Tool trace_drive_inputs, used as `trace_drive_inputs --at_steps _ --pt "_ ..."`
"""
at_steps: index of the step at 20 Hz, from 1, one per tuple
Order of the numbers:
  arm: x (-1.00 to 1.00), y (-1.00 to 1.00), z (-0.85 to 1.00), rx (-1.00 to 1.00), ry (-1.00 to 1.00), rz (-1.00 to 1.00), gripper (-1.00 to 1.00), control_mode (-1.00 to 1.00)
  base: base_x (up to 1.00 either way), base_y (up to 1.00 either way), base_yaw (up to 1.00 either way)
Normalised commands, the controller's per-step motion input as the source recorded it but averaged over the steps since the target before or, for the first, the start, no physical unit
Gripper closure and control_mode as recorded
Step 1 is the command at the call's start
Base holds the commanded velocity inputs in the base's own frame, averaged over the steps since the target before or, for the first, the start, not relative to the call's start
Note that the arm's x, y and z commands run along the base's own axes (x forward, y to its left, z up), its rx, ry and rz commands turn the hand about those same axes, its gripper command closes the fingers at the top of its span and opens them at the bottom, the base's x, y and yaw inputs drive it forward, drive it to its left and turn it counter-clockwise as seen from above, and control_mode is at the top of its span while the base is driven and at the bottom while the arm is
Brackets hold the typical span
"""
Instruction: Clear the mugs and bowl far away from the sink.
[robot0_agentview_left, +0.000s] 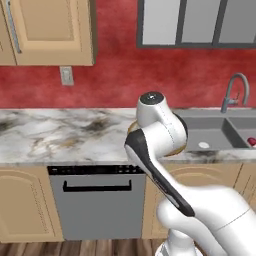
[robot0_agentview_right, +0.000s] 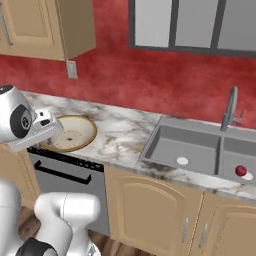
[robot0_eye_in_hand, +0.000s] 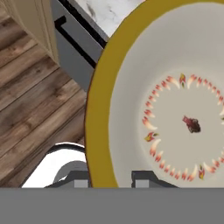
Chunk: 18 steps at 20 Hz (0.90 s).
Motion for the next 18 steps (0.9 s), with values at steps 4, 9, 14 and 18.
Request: trace_drive_inputs --at_steps 4,9,14,18 --pt "0.00 0.00 0.00 0.00 0.00 0.00 1.00 1.00 -0.56 -0.23 0.63" --pt "0.00 0.00 0.00 0.00 0.00 0.00 1.00 1.00 -0.29 -0.36 0.77" --pt "0.00 0.00 0.00 0.00 0.00 0.00 1.00 1.00 -0.12 -0.32 0.76" --pt "0.00 0.00 0.00 0.00 0.00 0.00 1.00 1.00 0.03 -0.03 0.64"
